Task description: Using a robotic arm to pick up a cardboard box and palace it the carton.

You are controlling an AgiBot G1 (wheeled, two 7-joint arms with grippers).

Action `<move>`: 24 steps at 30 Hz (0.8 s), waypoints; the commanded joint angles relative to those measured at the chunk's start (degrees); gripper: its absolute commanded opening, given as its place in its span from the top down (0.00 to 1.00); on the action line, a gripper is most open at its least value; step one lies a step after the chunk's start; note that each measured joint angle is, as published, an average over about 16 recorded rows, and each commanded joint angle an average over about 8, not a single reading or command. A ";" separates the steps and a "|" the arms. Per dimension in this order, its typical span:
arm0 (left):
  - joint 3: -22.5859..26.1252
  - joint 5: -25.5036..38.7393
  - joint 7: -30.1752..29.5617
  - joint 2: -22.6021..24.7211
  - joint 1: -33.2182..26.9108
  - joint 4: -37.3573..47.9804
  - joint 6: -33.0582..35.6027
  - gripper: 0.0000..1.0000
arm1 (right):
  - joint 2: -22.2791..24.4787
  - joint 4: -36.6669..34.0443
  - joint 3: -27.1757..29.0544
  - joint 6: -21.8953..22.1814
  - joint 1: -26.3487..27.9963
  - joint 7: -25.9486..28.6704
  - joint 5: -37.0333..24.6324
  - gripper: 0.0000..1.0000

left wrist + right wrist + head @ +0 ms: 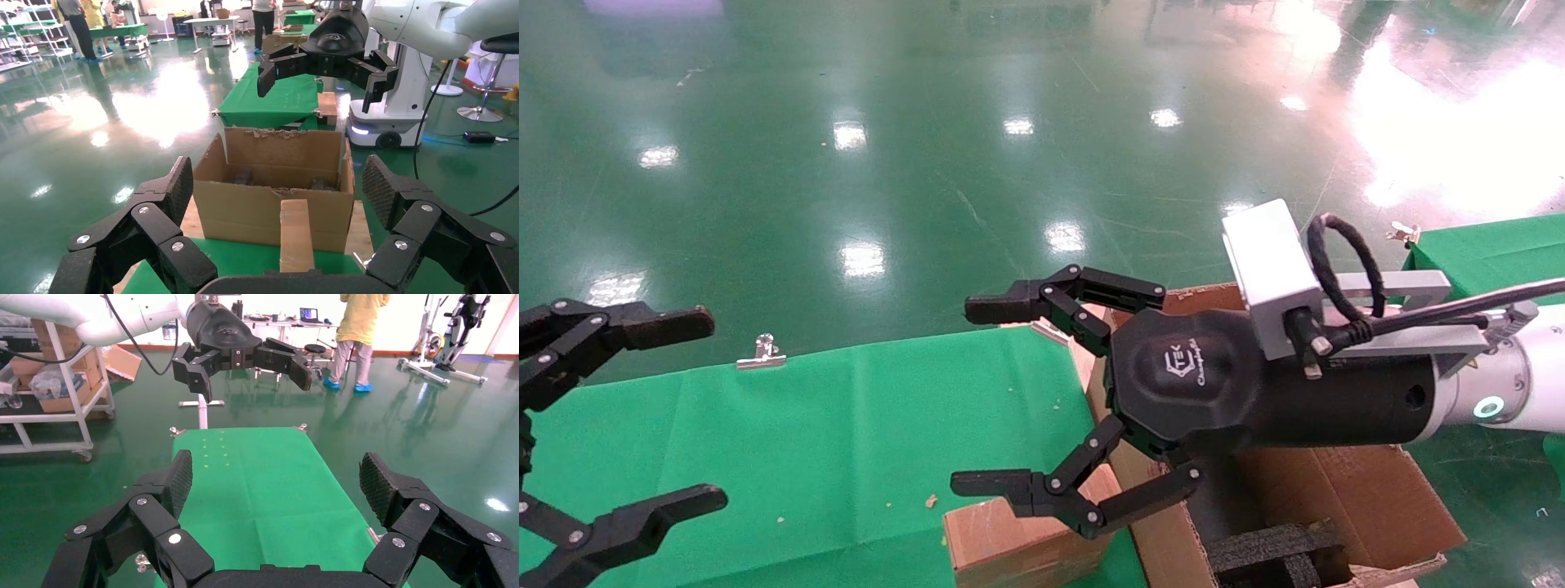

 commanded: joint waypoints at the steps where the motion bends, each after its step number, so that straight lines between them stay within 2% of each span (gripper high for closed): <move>1: 0.00 0.00 0.00 0.00 0.00 0.00 0.00 0.00 | 0.00 0.00 0.00 0.00 0.00 0.00 0.00 0.00; 12: 0.00 0.00 0.00 0.00 0.00 0.00 0.00 0.00 | 0.00 0.00 0.00 0.00 0.00 0.00 0.00 0.00; 13: 0.00 0.00 0.00 0.00 0.00 0.00 0.00 0.06 | 0.00 0.00 0.00 0.00 0.00 0.00 0.00 0.00; 14: 0.00 0.00 0.00 0.00 0.00 0.00 0.00 0.17 | 0.00 0.00 0.00 0.00 0.00 0.00 0.00 0.00; 20: 0.00 0.00 0.00 0.00 0.00 0.00 0.00 0.92 | 0.00 0.00 0.01 -0.01 -0.01 -0.01 0.00 0.00; 21: 0.00 0.00 0.00 0.00 0.00 0.00 0.00 0.98 | 0.00 0.00 0.01 -0.01 -0.01 -0.01 0.00 0.00; 24: 0.00 0.00 0.00 0.00 0.00 0.00 0.00 1.00 | 0.04 0.02 -0.03 -0.05 0.00 0.01 -0.08 0.00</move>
